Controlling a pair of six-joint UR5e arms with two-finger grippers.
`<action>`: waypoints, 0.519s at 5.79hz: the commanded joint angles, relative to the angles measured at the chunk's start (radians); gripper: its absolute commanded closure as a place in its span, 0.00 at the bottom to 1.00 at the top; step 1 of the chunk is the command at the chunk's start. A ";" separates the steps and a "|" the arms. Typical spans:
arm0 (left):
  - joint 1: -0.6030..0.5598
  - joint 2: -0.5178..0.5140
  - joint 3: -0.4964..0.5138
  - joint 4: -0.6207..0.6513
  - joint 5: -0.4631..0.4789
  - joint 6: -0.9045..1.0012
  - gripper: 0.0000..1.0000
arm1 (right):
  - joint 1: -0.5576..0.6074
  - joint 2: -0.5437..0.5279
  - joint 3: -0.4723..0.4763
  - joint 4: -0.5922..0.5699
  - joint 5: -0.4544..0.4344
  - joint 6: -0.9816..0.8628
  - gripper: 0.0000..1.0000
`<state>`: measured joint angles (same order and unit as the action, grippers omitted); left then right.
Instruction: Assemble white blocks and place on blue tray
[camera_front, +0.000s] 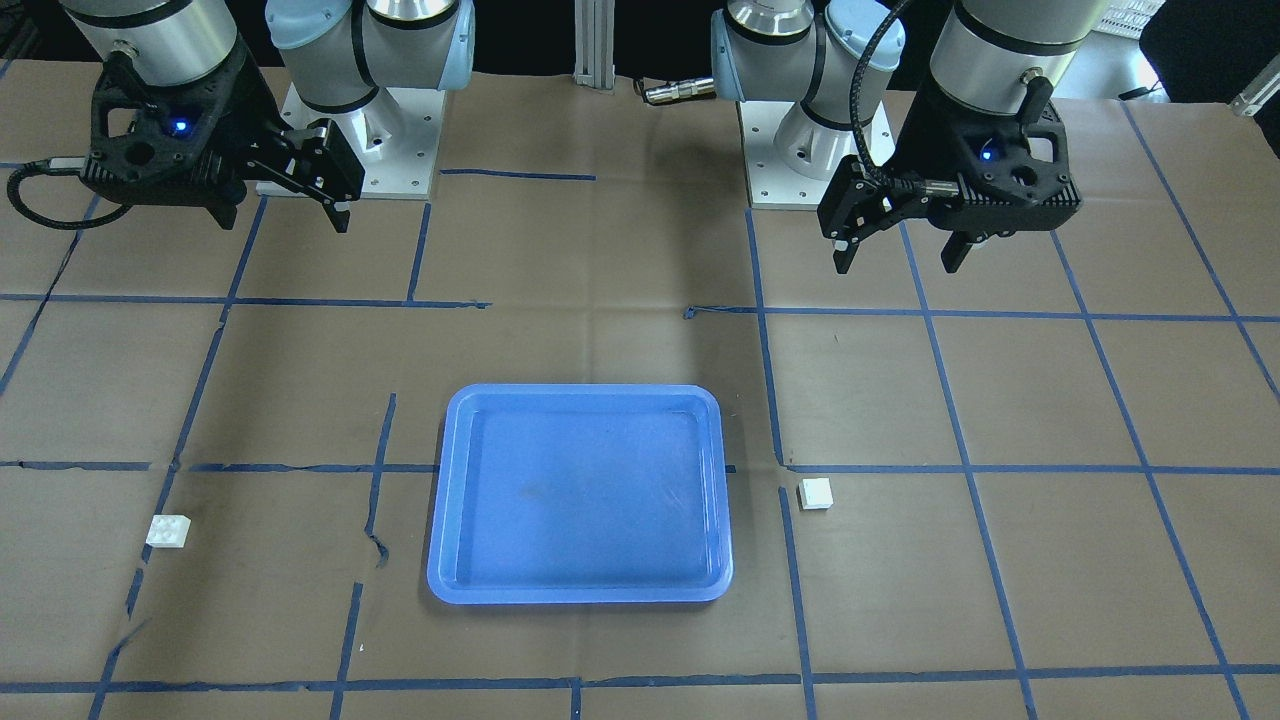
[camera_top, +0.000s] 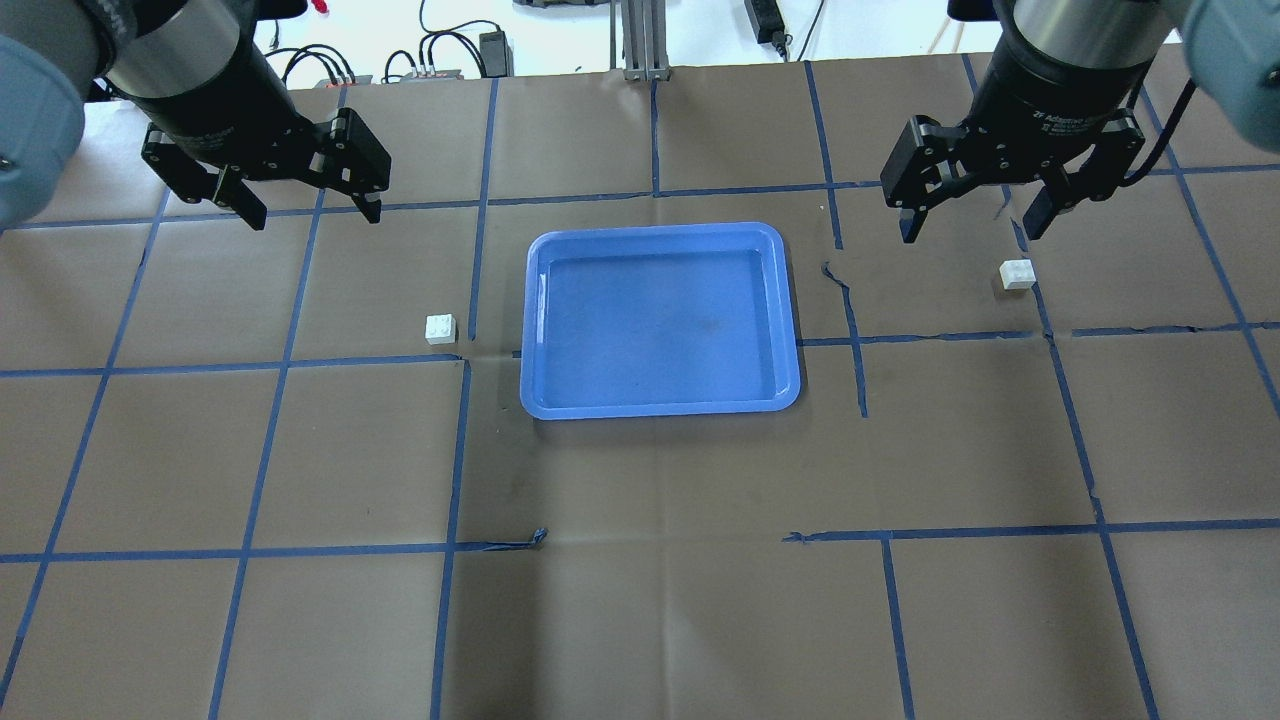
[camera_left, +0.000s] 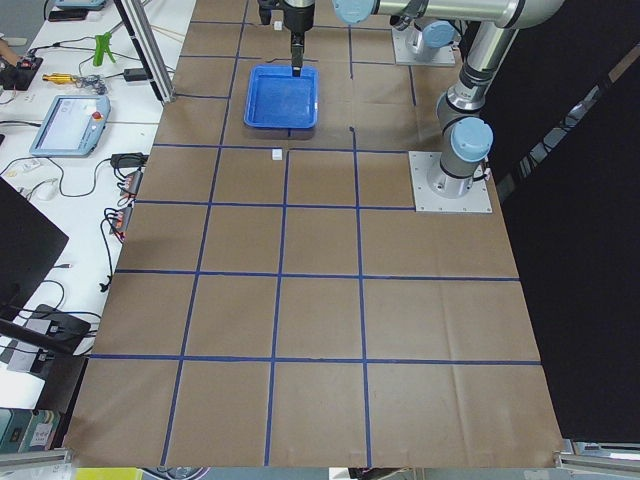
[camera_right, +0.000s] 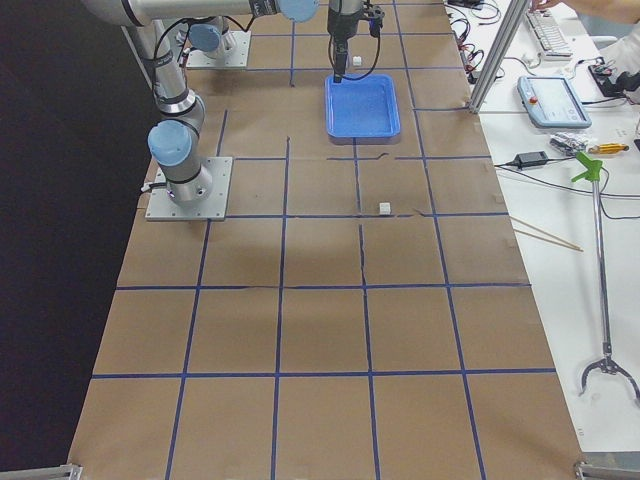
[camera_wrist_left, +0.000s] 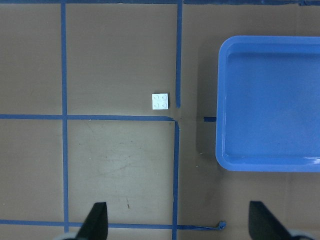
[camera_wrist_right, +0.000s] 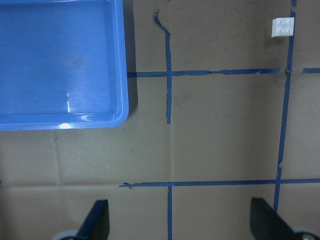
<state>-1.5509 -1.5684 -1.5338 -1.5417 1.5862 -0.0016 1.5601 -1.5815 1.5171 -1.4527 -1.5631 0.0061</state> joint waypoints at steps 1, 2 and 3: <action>0.006 -0.002 -0.003 0.000 -0.005 0.009 0.00 | 0.000 0.000 0.000 0.000 0.000 0.000 0.00; 0.011 -0.013 -0.014 -0.002 0.003 0.017 0.00 | 0.000 -0.002 0.000 0.000 0.000 0.000 0.00; 0.015 -0.063 -0.023 0.003 0.006 0.015 0.00 | 0.000 0.000 -0.006 0.001 0.000 0.002 0.00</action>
<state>-1.5400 -1.5956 -1.5482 -1.5414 1.5888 0.0126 1.5600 -1.5822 1.5151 -1.4522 -1.5631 0.0066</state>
